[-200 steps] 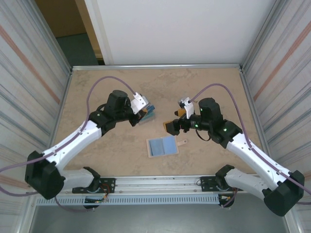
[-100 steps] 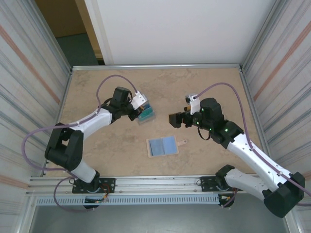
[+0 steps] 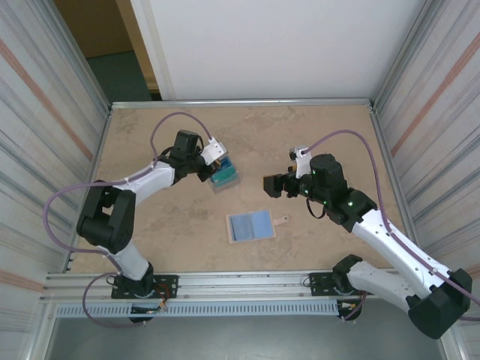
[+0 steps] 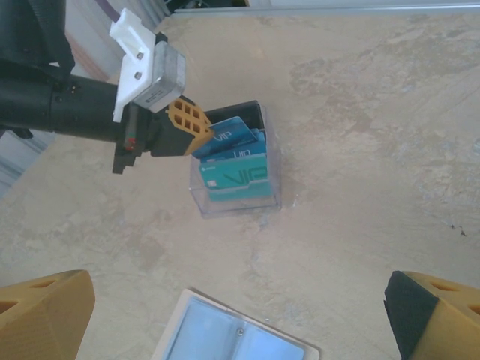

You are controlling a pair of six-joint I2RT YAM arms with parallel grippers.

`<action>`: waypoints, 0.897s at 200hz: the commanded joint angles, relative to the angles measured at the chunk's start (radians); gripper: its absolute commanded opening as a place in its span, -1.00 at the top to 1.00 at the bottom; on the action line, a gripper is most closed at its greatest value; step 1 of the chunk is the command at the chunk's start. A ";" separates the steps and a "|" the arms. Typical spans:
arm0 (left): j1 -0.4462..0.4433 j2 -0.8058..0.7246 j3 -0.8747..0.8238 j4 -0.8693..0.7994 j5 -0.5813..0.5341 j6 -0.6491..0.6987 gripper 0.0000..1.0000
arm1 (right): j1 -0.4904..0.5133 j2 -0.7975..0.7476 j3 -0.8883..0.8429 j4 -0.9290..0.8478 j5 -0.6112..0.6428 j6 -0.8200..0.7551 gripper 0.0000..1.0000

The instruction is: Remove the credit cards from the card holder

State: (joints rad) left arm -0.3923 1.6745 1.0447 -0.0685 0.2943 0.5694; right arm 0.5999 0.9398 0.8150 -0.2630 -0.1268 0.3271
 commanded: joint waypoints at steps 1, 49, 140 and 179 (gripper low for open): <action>0.010 0.021 0.033 0.015 0.013 0.030 1.00 | -0.008 -0.013 -0.005 0.009 0.016 0.018 -0.98; 0.010 0.049 0.050 0.009 0.006 0.042 1.00 | -0.008 -0.011 -0.007 0.008 0.013 0.018 -0.98; 0.010 0.042 0.051 -0.003 0.018 0.036 0.73 | -0.008 0.017 -0.002 0.016 -0.008 0.014 -0.98; 0.002 -0.021 0.041 -0.011 0.023 0.018 0.56 | 0.001 0.045 0.014 -0.010 0.003 0.042 -0.99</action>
State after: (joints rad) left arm -0.3916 1.7226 1.0733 -0.0753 0.3038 0.5911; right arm 0.5999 0.9691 0.8131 -0.2626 -0.1307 0.3336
